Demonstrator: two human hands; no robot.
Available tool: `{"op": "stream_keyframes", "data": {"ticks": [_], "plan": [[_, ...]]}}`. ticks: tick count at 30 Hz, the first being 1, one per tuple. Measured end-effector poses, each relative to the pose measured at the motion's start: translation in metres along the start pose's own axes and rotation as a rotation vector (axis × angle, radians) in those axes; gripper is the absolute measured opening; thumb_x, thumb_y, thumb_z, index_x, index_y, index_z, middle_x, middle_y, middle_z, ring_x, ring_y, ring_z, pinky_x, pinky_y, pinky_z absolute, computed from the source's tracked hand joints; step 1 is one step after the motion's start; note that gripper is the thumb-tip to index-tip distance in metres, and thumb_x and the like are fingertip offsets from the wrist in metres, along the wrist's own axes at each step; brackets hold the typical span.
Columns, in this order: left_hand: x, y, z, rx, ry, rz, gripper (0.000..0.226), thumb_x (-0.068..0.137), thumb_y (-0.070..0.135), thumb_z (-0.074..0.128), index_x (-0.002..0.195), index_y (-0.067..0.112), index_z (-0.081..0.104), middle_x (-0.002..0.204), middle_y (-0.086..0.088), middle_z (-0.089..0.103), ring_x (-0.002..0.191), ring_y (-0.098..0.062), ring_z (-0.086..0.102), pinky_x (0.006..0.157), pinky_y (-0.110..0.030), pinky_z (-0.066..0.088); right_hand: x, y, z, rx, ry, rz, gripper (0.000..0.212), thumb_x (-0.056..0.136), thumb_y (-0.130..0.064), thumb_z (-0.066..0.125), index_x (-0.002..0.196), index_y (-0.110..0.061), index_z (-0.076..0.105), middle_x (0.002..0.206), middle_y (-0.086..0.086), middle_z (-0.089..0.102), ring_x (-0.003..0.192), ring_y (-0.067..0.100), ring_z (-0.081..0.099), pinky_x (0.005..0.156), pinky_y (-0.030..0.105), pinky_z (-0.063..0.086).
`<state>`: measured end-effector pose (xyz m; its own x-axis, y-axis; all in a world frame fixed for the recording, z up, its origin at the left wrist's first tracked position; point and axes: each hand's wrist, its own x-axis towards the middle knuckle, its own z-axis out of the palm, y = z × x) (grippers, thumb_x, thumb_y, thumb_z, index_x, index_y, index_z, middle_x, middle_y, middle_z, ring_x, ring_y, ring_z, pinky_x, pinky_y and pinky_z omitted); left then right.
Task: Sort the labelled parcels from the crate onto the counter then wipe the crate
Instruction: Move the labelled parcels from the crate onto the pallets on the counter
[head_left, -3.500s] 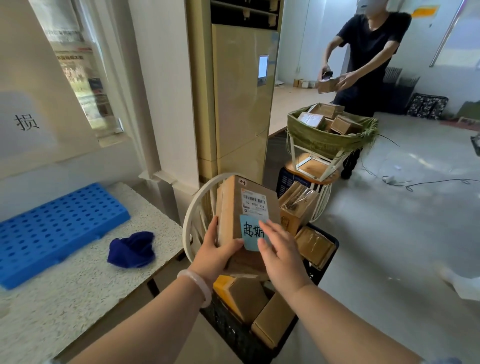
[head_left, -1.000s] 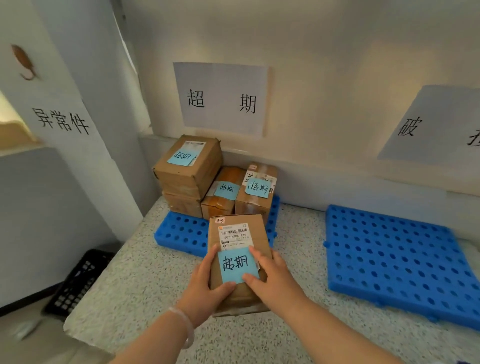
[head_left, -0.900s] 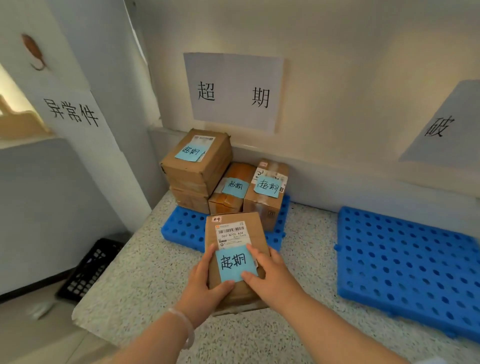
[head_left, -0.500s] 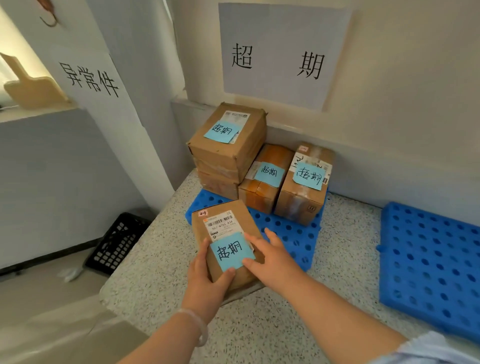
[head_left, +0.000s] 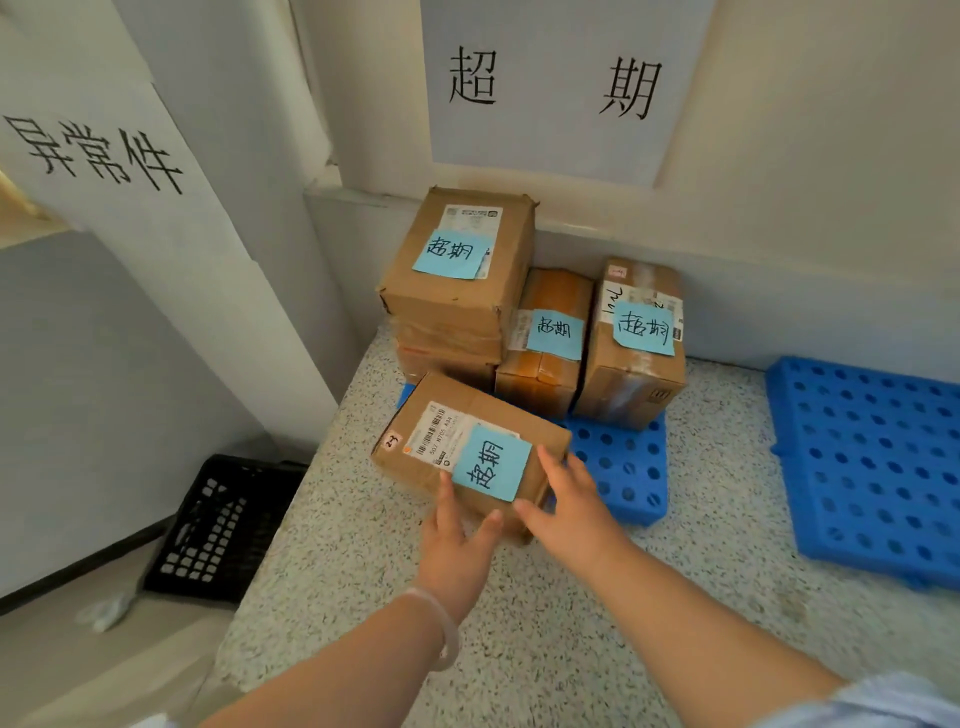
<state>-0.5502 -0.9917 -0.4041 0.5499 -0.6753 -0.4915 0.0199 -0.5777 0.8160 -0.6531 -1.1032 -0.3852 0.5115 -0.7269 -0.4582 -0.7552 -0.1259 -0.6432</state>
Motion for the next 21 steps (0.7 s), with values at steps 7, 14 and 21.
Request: {"op": "stream_keyframes", "data": {"ticks": [7, 14, 21], "plan": [[0.018, -0.001, -0.051, 0.483, -0.162, 0.194, 0.069, 0.095, 0.046, 0.054, 0.152, 0.045, 0.015, 0.142, 0.004, 0.039, 0.119, -0.012, 0.05, 0.103, -0.034, 0.044, 0.01, -0.011, -0.001, -0.136, 0.053, -0.011, 0.084, 0.091, -0.045, 0.064, 0.156, -0.037, 0.012, 0.162, -0.009, -0.02, 0.151, 0.017, 0.002, 0.118, 0.039, 0.022], [0.046, 0.009, -0.074, 0.944, 0.073, 0.61, 0.068, 0.09, 0.06, 0.028, 0.153, 0.04, 0.015, 0.161, 0.001, 0.018, 0.147, -0.027, 0.018, 0.118, -0.04, 0.013, 0.001, -0.009, 0.018, -0.493, 0.162, -0.25, 0.095, 0.092, -0.052, 0.057, 0.153, -0.039, -0.015, 0.156, -0.008, -0.035, 0.149, 0.019, -0.017, 0.122, 0.042, 0.002], [0.076, 0.003, -0.077, 1.188, -0.018, 0.556, 0.087, 0.068, 0.08, -0.024, 0.147, 0.047, -0.014, 0.159, 0.006, -0.021, 0.149, -0.022, -0.014, 0.116, -0.041, -0.013, 0.02, -0.012, 0.008, -0.669, -0.105, -0.298, 0.092, 0.092, -0.055, 0.052, 0.15, -0.044, -0.019, 0.151, -0.014, -0.042, 0.139, 0.011, -0.04, 0.111, 0.037, -0.015]]}}
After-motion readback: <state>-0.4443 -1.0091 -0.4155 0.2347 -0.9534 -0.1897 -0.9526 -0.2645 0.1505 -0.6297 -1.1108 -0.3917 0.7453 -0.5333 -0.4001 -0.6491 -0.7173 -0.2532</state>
